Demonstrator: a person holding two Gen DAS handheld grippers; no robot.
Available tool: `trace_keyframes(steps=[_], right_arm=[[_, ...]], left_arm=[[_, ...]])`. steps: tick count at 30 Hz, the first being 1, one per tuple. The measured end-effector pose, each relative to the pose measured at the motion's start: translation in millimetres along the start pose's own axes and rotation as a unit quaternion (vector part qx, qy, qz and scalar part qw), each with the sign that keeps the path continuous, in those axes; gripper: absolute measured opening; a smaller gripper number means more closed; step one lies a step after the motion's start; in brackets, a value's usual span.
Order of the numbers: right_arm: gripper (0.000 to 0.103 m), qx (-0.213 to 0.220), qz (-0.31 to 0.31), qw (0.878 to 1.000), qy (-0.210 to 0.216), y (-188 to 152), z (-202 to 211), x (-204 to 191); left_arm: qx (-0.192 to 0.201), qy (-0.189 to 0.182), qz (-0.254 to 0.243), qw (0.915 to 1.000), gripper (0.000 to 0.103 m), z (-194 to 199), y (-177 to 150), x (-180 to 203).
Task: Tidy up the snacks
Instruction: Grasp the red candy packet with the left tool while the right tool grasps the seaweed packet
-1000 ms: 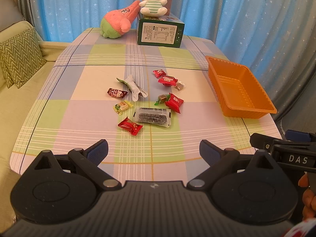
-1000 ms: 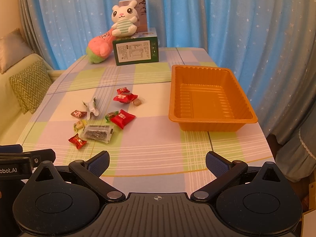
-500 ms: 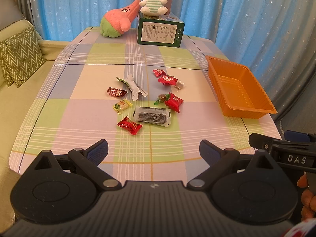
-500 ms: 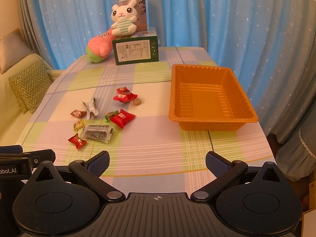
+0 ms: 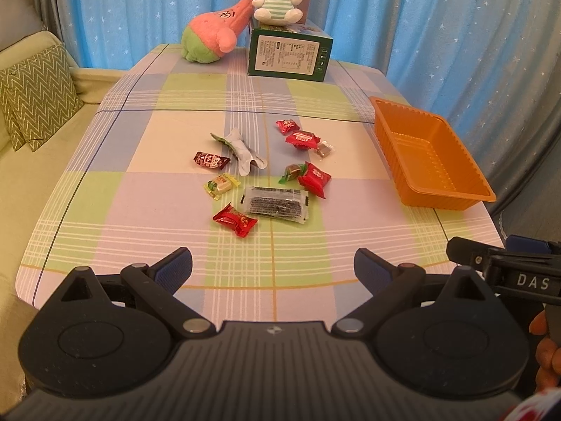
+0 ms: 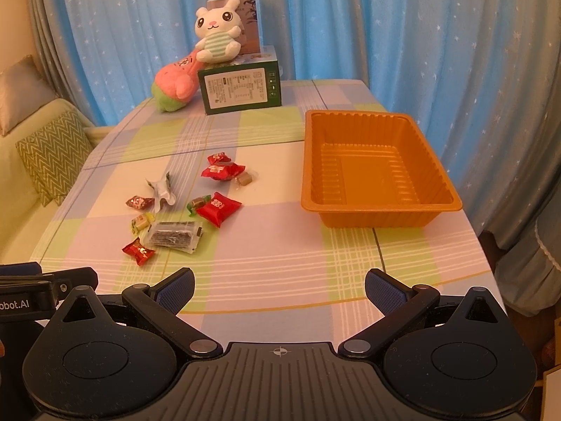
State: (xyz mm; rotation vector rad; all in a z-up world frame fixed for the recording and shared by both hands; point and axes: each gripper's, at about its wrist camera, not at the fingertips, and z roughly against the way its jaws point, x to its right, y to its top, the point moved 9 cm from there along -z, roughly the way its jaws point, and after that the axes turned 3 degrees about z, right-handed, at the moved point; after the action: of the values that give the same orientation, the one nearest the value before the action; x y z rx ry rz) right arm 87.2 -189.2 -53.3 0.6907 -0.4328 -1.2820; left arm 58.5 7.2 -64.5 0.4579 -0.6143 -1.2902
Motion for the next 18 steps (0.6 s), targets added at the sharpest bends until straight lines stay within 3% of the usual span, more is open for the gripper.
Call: trace_keyframes(steps=[10, 18], right_arm=[[0.102, -0.004, 0.005, 1.000, 0.015, -3.8, -26.1, -4.4], [0.102, -0.020, 0.002, 1.000, 0.020, -3.2, -67.6, -6.2]], left_arm=[[-0.016, 0.010, 0.032, 0.9993, 0.087, -40.0, 3.6, -32.8], [-0.036, -0.004, 0.067, 0.9971, 0.057, -94.6, 6.9, -47.2]])
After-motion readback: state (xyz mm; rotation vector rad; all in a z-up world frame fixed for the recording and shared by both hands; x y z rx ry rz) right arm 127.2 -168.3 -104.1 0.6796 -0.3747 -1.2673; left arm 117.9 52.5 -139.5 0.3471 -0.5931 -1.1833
